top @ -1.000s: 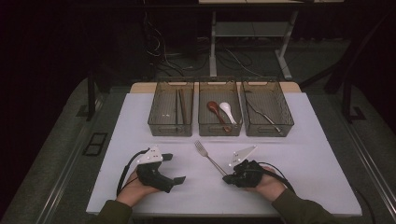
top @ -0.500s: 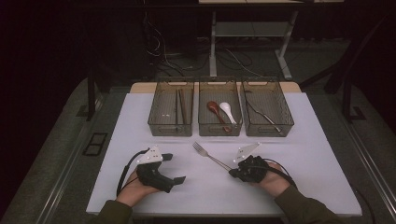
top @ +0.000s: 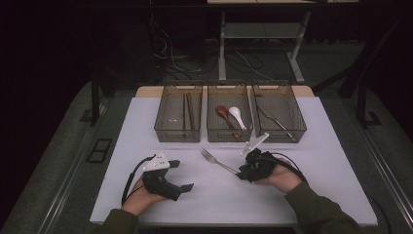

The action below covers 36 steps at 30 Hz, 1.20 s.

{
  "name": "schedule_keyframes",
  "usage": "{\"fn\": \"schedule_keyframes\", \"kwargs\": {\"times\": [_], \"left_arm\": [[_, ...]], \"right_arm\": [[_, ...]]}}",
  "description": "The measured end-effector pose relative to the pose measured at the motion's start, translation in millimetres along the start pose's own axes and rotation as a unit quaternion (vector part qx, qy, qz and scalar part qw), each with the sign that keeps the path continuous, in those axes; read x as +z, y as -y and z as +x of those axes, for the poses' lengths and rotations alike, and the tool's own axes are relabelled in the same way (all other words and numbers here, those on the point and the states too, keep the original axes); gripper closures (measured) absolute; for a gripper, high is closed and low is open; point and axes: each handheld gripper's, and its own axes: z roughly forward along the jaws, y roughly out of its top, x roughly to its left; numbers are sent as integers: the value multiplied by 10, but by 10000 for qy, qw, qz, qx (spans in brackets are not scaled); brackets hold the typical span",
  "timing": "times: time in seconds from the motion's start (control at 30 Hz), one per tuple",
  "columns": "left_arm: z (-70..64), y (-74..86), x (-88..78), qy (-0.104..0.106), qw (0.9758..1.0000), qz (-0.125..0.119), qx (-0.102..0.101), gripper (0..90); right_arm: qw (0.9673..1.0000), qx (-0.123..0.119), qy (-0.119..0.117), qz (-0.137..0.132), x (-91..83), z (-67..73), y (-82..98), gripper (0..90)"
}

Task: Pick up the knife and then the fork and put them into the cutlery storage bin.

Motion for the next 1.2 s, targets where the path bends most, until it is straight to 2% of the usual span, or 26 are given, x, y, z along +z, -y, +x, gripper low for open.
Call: {"fn": "schedule_keyframes", "kwargs": {"times": [0.17, 0.27, 0.47, 0.63, 0.9, 1.2], "left_arm": [[-4, 0, 2, 27, 10000, -12, -11, 0], [-9, -3, -2, 40, 10000, -12, 2, 0], [-9, -6, 1, 60, 10000, -14, 22, 0], [-11, -7, 2, 72, 10000, -21, 17, 0], [-12, -8, 0, 83, 10000, -20, 34, 0], [-14, -8, 2, 80, 10000, -18, 31, 0]], "right_arm": [[9987, -114, 62, 484, 88, -50, -296, 658], [9969, -130, 86, 777, 161, -67, -459, 666], [9927, -162, 41, 1190, 307, -73, -690, 695], [9881, -249, 81, 1518, 424, -71, -789, 713], [9822, -456, 140, 1819, 542, -53, -854, 763], [9797, -565, 304, 1901, 553, -27, -874, 838]]}}
